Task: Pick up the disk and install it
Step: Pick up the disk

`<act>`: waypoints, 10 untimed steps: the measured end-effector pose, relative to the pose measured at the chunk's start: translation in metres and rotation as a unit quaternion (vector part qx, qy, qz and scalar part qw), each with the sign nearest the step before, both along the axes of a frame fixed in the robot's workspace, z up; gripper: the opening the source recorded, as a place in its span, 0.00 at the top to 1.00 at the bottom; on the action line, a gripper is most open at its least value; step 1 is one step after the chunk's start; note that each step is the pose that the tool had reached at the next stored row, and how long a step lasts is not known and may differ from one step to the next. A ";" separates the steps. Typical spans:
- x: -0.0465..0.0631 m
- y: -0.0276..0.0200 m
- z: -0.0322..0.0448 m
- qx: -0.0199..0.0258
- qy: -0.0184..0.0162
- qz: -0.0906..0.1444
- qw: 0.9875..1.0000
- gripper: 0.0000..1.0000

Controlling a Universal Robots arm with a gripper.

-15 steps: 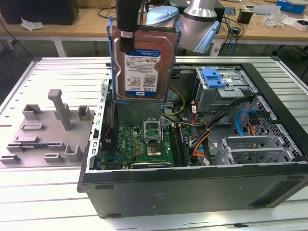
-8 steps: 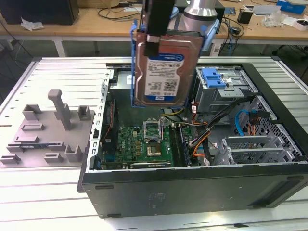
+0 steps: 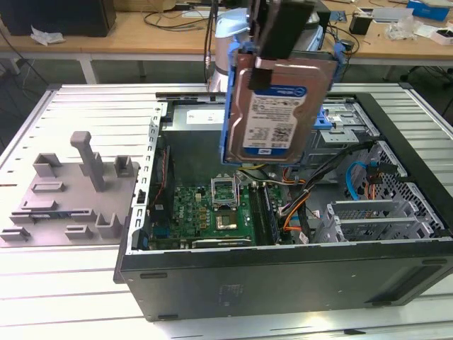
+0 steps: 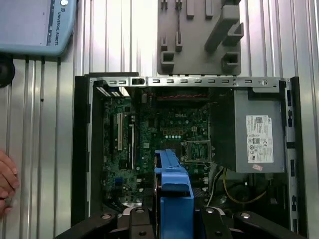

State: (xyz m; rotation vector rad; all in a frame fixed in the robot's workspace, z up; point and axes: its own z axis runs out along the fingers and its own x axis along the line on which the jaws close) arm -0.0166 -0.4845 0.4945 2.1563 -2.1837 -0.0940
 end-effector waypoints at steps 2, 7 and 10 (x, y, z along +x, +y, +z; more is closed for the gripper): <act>0.006 -0.0032 0.0001 0.000 0.000 0.000 1.000 0.63; 0.018 -0.0087 0.0002 0.000 0.000 0.000 1.000 0.63; 0.018 -0.0087 0.0002 0.000 0.000 0.000 1.000 0.63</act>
